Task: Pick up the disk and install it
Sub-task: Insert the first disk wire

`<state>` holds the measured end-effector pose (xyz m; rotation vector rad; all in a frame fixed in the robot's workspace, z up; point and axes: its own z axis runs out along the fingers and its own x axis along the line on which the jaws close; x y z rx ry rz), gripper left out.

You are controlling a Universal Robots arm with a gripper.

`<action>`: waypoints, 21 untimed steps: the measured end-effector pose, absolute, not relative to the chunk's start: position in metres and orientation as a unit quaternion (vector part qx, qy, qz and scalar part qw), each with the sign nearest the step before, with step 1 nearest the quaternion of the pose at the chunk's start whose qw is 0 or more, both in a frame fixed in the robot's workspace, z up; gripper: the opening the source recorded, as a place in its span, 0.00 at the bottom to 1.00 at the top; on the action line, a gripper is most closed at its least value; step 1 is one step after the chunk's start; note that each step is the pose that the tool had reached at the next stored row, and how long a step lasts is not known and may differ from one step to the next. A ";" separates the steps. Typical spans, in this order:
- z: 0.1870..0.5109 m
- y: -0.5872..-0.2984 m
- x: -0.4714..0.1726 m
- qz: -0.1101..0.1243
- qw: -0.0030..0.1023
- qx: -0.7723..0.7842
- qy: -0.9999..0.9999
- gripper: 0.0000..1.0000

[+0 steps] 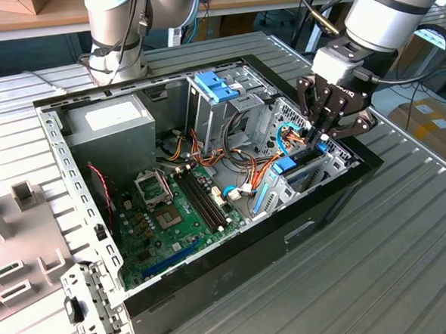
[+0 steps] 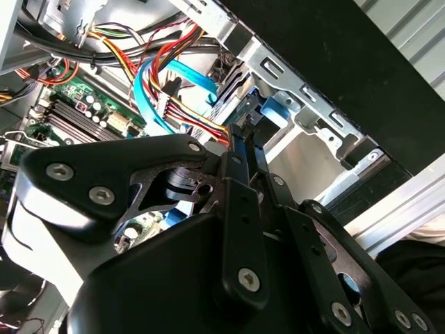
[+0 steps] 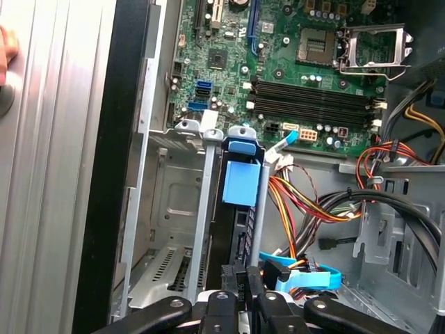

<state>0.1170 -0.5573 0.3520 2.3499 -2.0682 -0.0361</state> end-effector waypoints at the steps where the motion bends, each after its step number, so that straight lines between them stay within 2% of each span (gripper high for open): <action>1: 0.352 -0.557 0.117 -0.012 0.005 0.752 -0.659 0.17; 21: 0.345 -0.557 0.115 -0.012 0.005 0.750 -0.661 0.17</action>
